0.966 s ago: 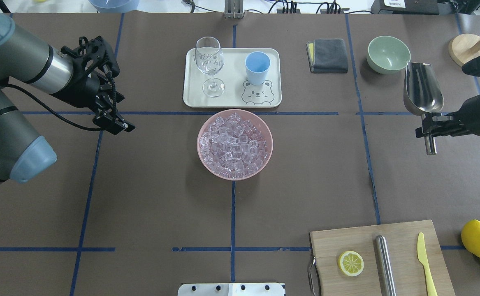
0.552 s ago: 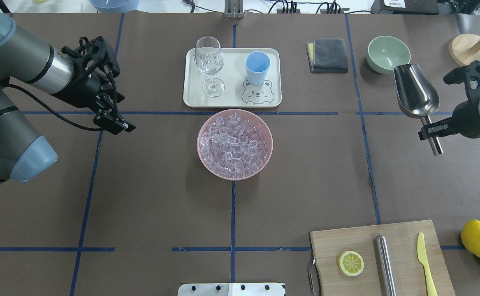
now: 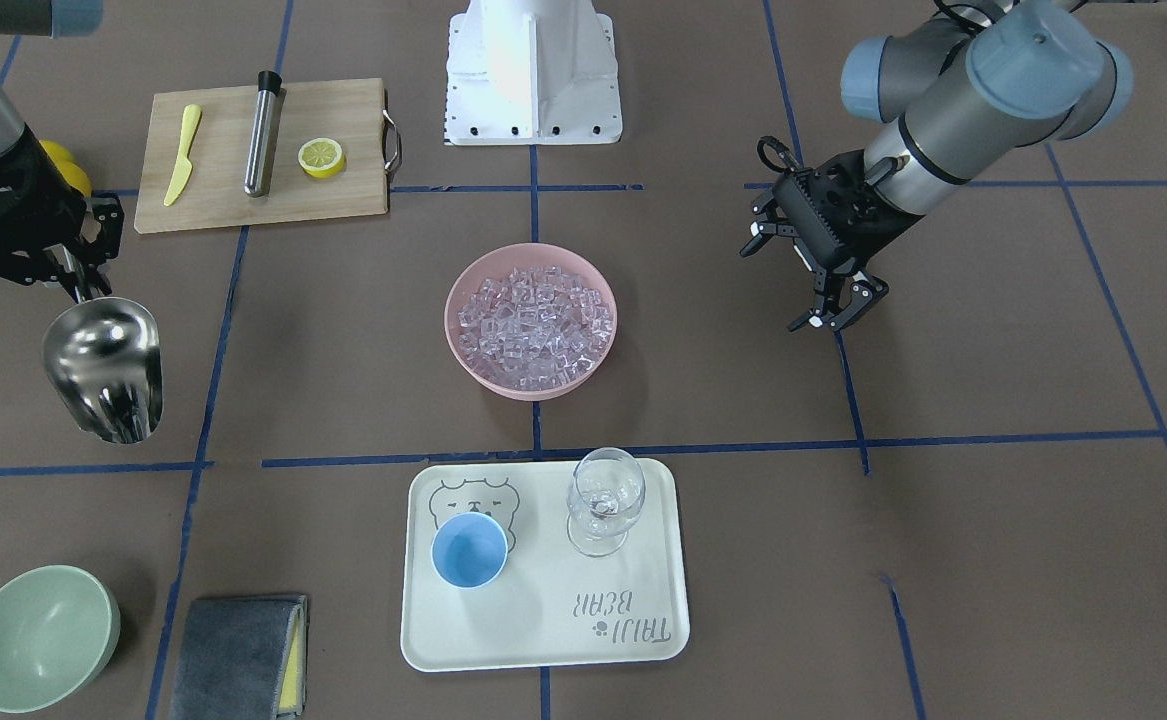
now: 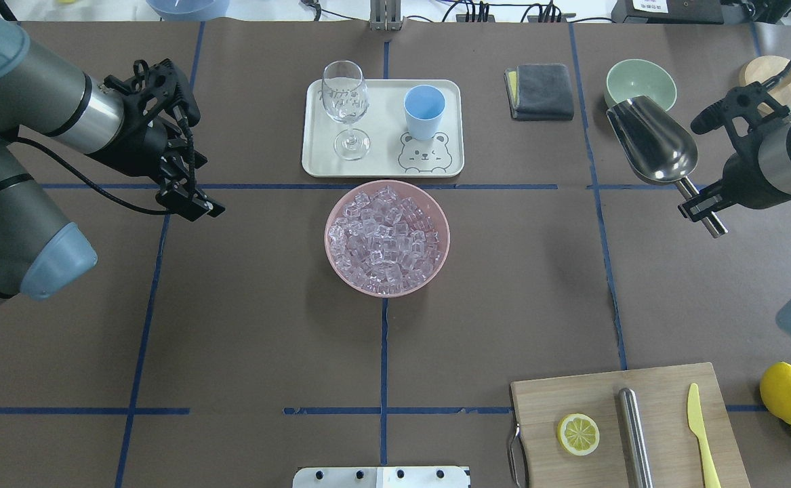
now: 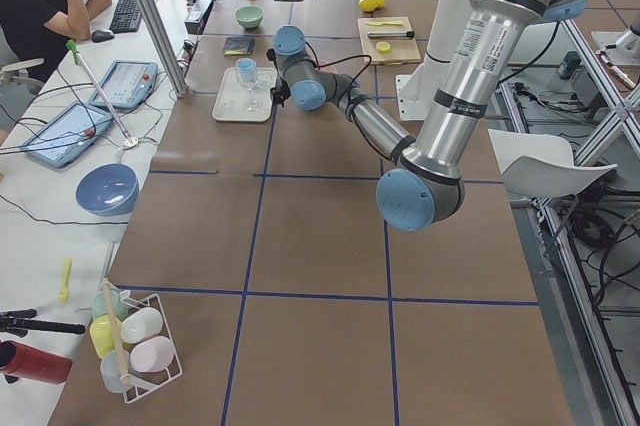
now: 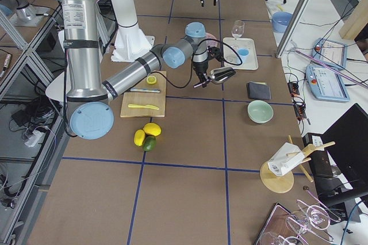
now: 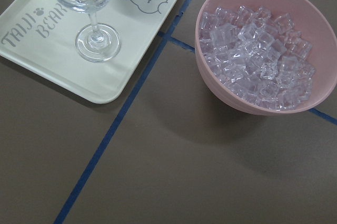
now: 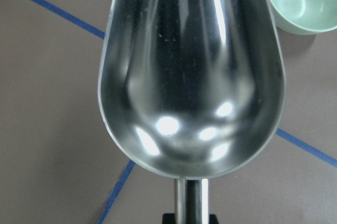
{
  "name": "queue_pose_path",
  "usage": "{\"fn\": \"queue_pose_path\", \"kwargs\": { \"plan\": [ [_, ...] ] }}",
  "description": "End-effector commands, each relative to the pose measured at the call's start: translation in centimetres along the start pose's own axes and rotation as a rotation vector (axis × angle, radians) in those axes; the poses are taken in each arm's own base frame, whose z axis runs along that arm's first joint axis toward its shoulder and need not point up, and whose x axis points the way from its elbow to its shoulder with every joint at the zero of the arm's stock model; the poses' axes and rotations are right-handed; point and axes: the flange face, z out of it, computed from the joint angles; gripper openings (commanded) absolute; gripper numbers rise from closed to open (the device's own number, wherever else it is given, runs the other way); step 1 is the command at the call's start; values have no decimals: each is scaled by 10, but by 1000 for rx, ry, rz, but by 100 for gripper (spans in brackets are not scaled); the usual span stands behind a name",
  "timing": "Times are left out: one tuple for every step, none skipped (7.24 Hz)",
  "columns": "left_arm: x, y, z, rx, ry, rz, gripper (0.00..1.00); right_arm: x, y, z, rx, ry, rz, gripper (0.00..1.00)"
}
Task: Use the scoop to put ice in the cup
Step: 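Grasp the metal scoop handle with the right gripper and lift it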
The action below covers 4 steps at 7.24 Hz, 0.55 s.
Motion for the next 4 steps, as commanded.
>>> {"fn": "queue_pose_path", "kwargs": {
  "plan": [
    [0, 1, 1, 30, 0, 37, 100, -3, -12, 0, -76, 26, -195, 0],
    [-2, 3, 4, 61, 3, 67, 100, -1, -21, -6, -105, 33, -285, 0],
    [-2, 6, 11, 116, -15, 117, 100, 5, -36, -18, -141, 45, -385, 0],
    [-2, 7, 23, 147, -64, 143, 100, 6, -61, -29, -200, 45, -487, 0]
  ]
}}
